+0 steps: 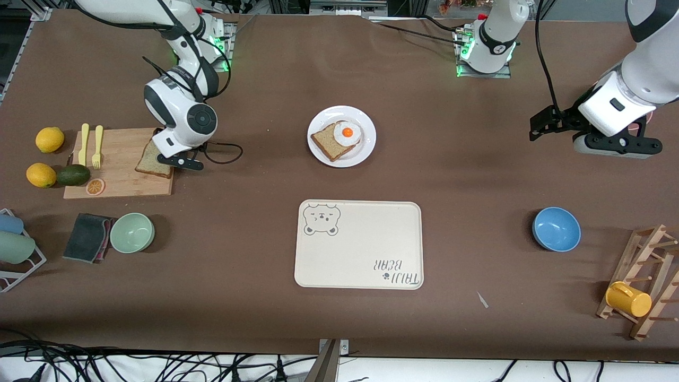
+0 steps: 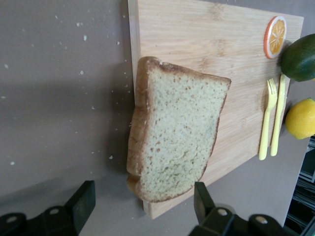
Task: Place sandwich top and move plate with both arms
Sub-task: 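Grasp the bread slice edge with the right gripper and lift it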
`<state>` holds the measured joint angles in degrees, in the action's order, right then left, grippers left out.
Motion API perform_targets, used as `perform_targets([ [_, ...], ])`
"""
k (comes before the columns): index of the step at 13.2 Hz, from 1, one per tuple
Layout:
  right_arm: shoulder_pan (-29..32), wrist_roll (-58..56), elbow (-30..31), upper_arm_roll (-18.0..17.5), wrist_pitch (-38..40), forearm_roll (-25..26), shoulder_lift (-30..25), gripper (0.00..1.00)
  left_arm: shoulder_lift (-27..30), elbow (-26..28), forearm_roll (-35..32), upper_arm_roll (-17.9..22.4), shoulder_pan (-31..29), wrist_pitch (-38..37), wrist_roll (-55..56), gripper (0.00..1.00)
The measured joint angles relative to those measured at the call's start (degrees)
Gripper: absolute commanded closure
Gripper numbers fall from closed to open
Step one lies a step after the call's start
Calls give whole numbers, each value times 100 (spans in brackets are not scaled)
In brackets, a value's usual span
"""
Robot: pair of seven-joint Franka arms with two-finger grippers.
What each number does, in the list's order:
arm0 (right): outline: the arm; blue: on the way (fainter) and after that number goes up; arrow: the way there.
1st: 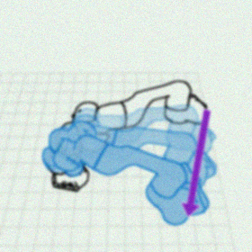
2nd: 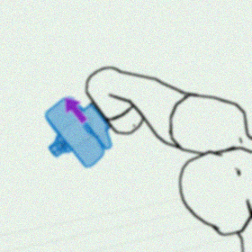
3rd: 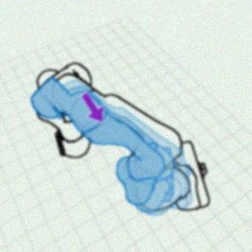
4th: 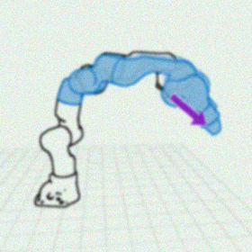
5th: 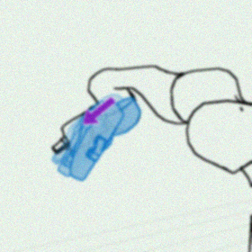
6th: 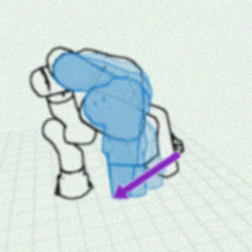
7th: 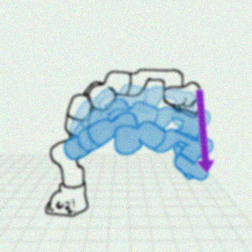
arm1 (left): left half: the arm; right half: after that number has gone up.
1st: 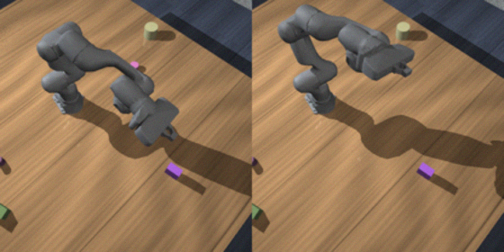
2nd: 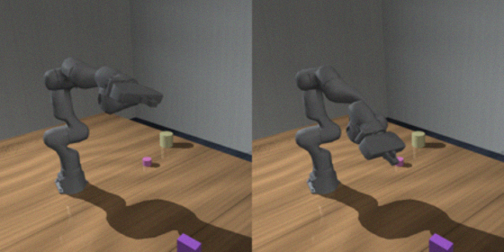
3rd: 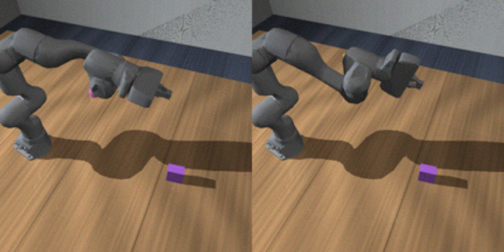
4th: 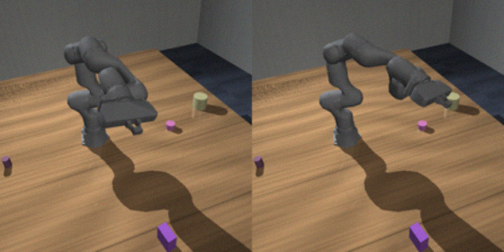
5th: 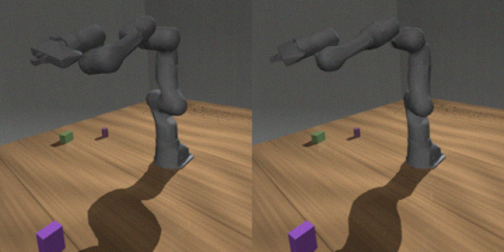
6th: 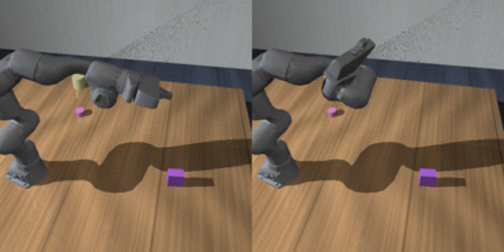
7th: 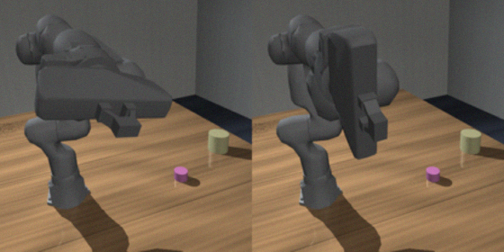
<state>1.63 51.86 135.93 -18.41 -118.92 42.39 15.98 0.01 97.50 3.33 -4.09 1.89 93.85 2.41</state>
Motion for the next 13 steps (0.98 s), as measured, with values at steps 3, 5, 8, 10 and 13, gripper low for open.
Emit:
perform_targets([
  [3, 13, 193, 0, 2, 79, 310, 173, 16, 0, 0, 0, 0, 0, 0, 0, 0],
  [5, 16, 395, -1, 2, 81, 463, 294, 17, 0, 0, 0, 0, 0, 0, 0, 0],
  [8, 22, 443, -7, 2, 85, 497, 320, 21, 0, 0, 0, 0, 0, 0, 0, 0],
  [10, 25, 446, -8, 12, 91, 498, 319, 23, 0, 0, 0, 0, 0, 0, 0, 0],
  [13, 34, 447, -8, 73, 100, 500, 328, 24, 0, 0, 0, 0, -1, 0, 0, 0],
])
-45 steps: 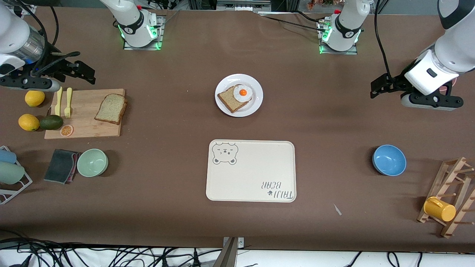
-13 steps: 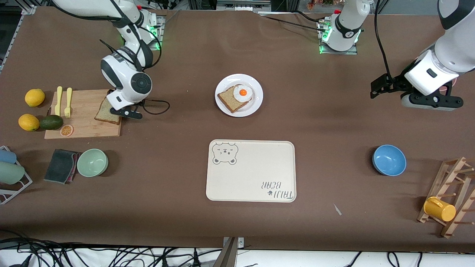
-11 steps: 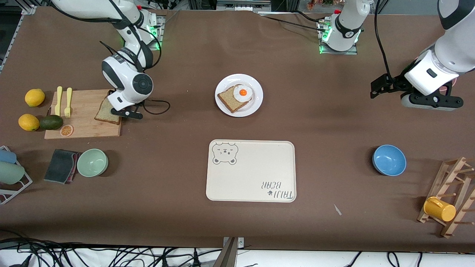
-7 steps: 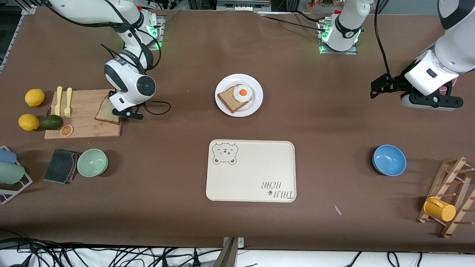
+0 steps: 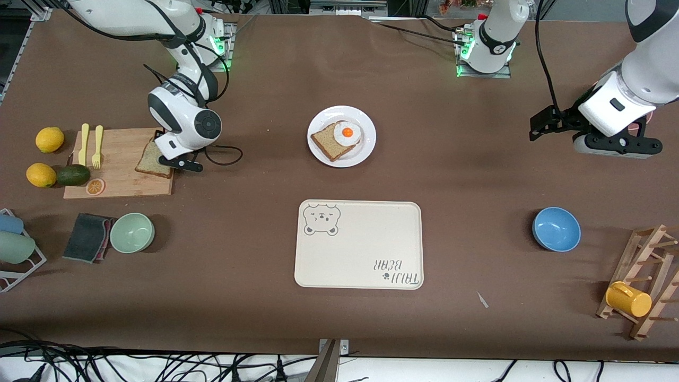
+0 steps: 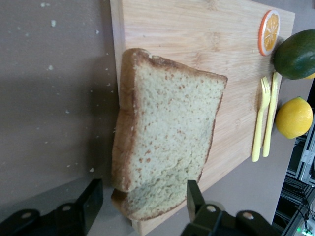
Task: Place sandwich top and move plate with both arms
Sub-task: 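Grasp the bread slice edge with the right gripper and lift it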
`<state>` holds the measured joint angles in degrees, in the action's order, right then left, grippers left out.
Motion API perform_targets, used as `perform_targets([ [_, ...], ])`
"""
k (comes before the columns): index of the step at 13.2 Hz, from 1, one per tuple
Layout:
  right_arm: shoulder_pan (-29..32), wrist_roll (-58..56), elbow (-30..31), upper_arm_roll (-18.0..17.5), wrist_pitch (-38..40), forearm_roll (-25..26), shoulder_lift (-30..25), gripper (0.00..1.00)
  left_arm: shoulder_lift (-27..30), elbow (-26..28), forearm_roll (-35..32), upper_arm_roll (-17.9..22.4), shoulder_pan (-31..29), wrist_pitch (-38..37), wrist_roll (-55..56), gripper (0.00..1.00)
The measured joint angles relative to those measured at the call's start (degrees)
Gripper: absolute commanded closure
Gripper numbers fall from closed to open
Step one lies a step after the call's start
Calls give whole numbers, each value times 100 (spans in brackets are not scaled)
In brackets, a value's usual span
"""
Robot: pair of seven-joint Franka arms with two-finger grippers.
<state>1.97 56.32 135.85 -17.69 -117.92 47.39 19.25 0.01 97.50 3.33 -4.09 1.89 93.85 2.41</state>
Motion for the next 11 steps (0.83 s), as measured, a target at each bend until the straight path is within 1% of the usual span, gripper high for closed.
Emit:
perform_targets([
  [3, 5, 0, 0, 1, 6, 1, 27, 36, 0, 0, 0, 0, 0, 0, 0, 0],
  [4, 5, 0, 0, 1, 6, 1, 41, 52, 0, 0, 0, 0, 0, 0, 0, 0],
  [5, 5, 0, 0, 1, 6, 1, 56, 72, 0, 0, 0, 0, 0, 0, 0, 0],
  [6, 5, 0, 0, 1, 6, 1, 69, 85, 0, 0, 0, 0, 0, 0, 0, 0],
  [7, 5, 2, 0, 1, 5, 1, 77, 92, 0, 0, 0, 0, 0, 0, 0, 0],
  [8, 5, 21, 0, 1, 5, 1, 79, 98, 0, 0, 0, 0, 0, 0, 0, 0],
  [9, 5, 103, -1, 1, 2, 1, 79, 100, 0, 0, 0, 0, 0, 0, 0, 0],
  [11, 4, 280, -10, 0, -4, 1, 79, 100, 0, 0, 0, 0, 0, 0, 0, 0],
])
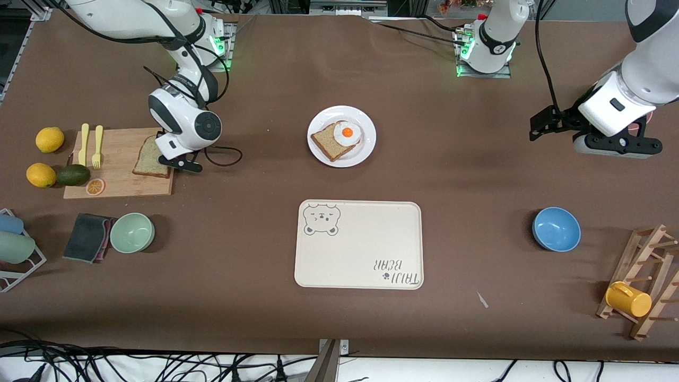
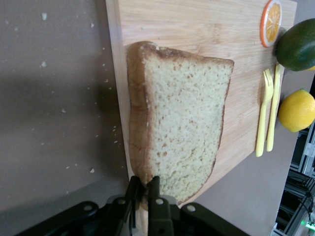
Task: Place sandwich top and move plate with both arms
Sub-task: 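Grasp the bread slice edge with the right gripper and lift it, then carry the bread slice with the right gripper over the egg plate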
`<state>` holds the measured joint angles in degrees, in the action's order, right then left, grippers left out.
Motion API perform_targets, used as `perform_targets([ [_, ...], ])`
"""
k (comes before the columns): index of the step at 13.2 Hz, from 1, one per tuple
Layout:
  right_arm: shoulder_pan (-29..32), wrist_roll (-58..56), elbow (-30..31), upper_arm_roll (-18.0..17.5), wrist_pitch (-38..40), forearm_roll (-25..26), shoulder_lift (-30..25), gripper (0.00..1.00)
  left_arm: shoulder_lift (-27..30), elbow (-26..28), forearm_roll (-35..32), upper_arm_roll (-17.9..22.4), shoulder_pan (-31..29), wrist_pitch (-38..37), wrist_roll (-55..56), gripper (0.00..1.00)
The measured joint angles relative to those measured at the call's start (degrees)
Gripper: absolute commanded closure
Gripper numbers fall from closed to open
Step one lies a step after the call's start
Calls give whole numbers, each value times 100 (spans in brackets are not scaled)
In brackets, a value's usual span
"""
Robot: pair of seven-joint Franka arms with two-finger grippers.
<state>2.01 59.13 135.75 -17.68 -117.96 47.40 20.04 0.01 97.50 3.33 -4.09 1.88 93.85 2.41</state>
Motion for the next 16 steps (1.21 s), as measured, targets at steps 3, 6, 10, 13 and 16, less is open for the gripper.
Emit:
perform_targets([
  [3, 0, 92, -59, -15, 4, 4, -59, 100, 0, 0, 0, 0, 0, 0, 0, 0],
  [6, 0, 84, -173, -215, 184, -70, -486, 100, 0, 0, 0, 0, 0, 0, 0, 0],
  [10, -4, -392, -340, -597, 578, -925, -1254, 100, 0, -1, 0, 0, 0, 0, 0, 0],
  [13, -10, -544, -806, -956, 1080, -1607, -1365, 100, 0, -1, 0, 0, 0, 0, 0, 0],
  [16, -55, -602, -1574, -1293, 1373, -2601, -1367, 100, 0, -1, 0, 0, 0, 0, 0, 0],
])
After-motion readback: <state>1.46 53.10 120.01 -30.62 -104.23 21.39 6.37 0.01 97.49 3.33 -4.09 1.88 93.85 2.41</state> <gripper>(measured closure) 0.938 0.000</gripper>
